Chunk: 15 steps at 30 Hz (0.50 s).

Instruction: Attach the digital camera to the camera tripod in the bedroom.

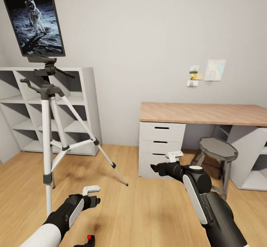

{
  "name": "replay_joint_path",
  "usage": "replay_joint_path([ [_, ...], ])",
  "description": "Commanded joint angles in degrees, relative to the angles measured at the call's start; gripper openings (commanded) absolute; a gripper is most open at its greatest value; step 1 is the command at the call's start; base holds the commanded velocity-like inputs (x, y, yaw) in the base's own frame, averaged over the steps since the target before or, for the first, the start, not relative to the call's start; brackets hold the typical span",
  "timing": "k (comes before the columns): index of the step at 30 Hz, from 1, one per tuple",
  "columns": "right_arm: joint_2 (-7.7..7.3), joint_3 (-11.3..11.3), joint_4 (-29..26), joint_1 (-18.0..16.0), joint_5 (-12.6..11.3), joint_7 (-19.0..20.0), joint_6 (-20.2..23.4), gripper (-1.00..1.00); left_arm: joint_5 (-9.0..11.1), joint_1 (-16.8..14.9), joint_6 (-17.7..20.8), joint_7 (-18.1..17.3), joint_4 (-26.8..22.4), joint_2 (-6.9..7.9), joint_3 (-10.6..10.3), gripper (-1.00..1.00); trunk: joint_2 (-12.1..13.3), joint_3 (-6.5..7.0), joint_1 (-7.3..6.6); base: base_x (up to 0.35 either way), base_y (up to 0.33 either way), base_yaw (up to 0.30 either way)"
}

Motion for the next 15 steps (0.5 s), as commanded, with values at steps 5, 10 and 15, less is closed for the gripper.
replay_joint_path([
  [5, -0.05, 0.05, -0.05, -0.05, -0.18, -0.04, 0.28, 1.0, 0.29, -0.02, 0.2, 0.21, -0.08, -0.06, -0.47, 1.0, -0.03, -0.06, 0.01, 0.097, 0.089, 0.0],
  [10, -0.07, 0.07, -0.05, -0.05, -0.18, -0.04, 0.3, 1.0, 0.13, -0.02, 0.28, 0.27, -0.08, -0.39, -0.55, 1.0, -0.03, -0.06, 0.01, 0.038, 0.035, 0.0],
  [15, -0.1, 0.09, -0.05, -0.05, -0.18, -0.04, 0.3, 1.0, 0.1, -0.02, 0.31, 1.99, -0.08, -0.64, -0.7, 1.0, -0.03, -0.06, 0.01, 0.012, 0.011, 0.0],
])
